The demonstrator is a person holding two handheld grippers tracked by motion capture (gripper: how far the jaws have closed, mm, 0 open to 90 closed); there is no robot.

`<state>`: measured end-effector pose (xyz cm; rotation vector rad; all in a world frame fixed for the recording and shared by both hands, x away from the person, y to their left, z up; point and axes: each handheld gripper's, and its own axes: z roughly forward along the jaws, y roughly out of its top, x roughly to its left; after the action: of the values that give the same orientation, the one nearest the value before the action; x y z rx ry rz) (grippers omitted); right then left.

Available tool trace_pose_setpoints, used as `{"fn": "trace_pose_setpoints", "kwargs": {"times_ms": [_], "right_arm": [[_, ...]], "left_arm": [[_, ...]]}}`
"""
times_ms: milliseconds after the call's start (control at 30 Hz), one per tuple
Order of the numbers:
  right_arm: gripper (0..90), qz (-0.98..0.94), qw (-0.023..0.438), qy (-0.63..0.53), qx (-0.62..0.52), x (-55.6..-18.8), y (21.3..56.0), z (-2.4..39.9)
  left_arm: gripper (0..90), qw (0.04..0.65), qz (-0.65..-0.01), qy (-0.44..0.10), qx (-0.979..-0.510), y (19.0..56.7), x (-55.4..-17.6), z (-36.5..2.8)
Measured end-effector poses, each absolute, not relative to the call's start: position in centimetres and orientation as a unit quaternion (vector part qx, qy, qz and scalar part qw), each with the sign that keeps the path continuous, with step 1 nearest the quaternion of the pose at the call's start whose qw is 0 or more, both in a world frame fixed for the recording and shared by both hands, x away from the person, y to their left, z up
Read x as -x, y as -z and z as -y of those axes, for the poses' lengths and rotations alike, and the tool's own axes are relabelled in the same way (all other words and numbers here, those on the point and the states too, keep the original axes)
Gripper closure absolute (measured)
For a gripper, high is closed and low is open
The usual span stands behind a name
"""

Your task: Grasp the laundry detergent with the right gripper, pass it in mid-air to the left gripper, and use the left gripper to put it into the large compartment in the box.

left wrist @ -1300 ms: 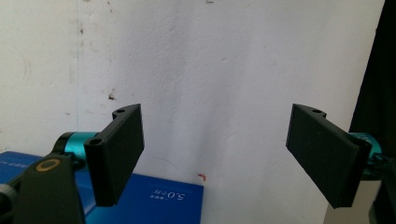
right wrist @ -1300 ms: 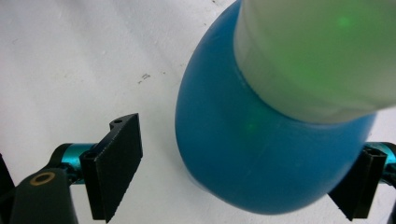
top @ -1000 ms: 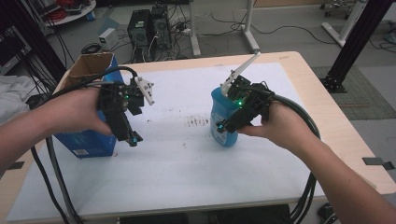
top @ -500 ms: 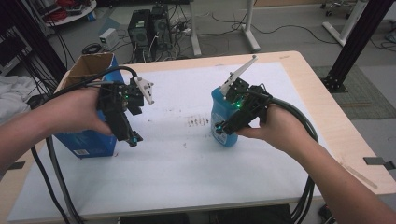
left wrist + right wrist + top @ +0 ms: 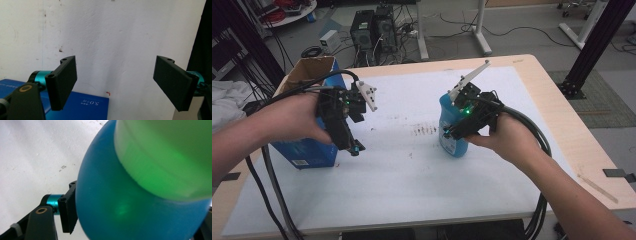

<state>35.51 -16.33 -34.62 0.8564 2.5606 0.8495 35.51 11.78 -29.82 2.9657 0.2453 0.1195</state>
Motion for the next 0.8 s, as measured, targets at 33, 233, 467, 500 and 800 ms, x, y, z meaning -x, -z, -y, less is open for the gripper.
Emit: {"fn": "trace_pose_setpoints", "kwargs": {"times_ms": [33, 233, 467, 500, 800], "right_arm": [[27.0, -0.894, 0.155, -0.296, -0.299, -35.51, 34.62, 16.33], [30.9, -0.892, 0.160, -0.296, -0.302, -35.45, 34.66, 16.37], [34.5, -0.891, 0.162, -0.299, -0.302, -35.38, 34.76, 16.52], [34.7, -0.891, 0.161, -0.298, -0.303, -35.35, 34.75, 16.54], [35.6, -0.889, 0.164, -0.300, -0.304, -35.33, 34.80, 16.54]], "left_arm": [[19.3, 0.082, -0.082, -0.040, -0.992, 29.82, -35.51, -11.78], [19.3, 0.082, -0.083, -0.041, -0.992, 29.81, -35.49, -11.82], [19.3, 0.081, -0.080, -0.040, -0.993, 29.83, -35.50, -11.76], [19.3, 0.081, -0.080, -0.040, -0.993, 29.83, -35.51, -11.75], [19.3, 0.081, -0.078, -0.041, -0.993, 29.80, -35.53, -11.75]]}}
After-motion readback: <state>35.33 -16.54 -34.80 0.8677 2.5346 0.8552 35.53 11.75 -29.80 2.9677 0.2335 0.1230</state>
